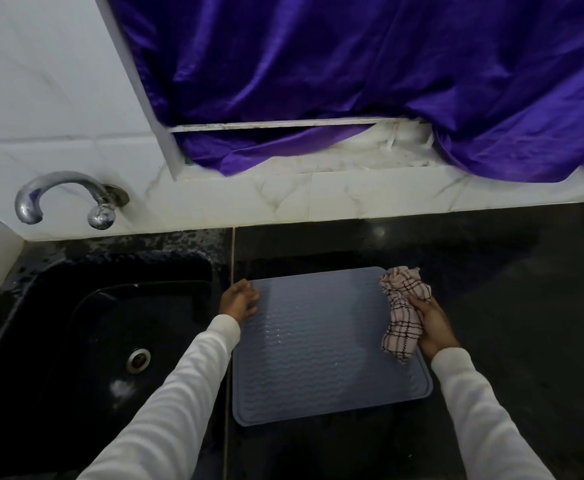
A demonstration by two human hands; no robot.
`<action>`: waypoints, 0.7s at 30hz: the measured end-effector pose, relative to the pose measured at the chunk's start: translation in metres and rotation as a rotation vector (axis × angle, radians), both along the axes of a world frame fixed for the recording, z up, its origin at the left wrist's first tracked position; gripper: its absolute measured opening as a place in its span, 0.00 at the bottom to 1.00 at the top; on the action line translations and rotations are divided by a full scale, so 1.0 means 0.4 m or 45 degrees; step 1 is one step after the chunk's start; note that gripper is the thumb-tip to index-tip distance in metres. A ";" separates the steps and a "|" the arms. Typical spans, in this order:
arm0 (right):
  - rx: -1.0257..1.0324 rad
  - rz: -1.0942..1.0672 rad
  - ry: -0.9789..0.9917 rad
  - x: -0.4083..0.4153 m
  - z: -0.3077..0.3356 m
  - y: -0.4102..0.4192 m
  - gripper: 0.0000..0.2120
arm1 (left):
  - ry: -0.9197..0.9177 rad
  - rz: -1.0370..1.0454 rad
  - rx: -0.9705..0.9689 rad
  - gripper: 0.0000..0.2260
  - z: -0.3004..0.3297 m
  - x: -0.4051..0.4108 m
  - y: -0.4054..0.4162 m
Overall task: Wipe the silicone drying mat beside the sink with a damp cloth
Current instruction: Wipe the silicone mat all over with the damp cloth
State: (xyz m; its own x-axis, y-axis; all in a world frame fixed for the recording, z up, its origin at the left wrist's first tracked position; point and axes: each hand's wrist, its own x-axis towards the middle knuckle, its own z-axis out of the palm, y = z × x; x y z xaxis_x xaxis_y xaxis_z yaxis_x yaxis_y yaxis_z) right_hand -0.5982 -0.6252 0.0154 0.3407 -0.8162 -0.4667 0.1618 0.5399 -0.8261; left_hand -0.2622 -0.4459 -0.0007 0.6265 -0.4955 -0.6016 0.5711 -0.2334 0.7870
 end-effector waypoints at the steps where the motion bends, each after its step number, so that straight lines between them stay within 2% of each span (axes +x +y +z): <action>1: -0.018 0.005 0.018 0.007 -0.001 -0.003 0.18 | -0.012 0.001 0.002 0.17 -0.007 0.001 0.002; 8: -0.166 0.109 0.177 0.043 -0.012 -0.027 0.17 | -0.232 -0.043 0.084 0.16 -0.036 0.001 -0.001; 12: -0.291 0.101 0.264 0.064 0.008 -0.020 0.16 | -0.555 -0.114 0.273 0.09 -0.031 0.003 0.017; 17: -0.427 0.154 0.329 0.133 0.052 0.006 0.17 | -1.134 -0.513 0.636 0.15 -0.019 0.012 0.044; 21: -0.598 0.314 0.401 0.224 0.069 0.038 0.16 | -1.146 -0.632 0.688 0.20 -0.049 0.035 0.061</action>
State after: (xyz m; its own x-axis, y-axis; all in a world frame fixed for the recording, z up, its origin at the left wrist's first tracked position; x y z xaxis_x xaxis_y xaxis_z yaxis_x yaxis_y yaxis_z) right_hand -0.5084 -0.6099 0.0428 0.4498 -0.8737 -0.1853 -0.2119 0.0971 -0.9724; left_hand -0.2483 -0.4215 -0.0203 0.7442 -0.6213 -0.2453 -0.3928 -0.7041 0.5916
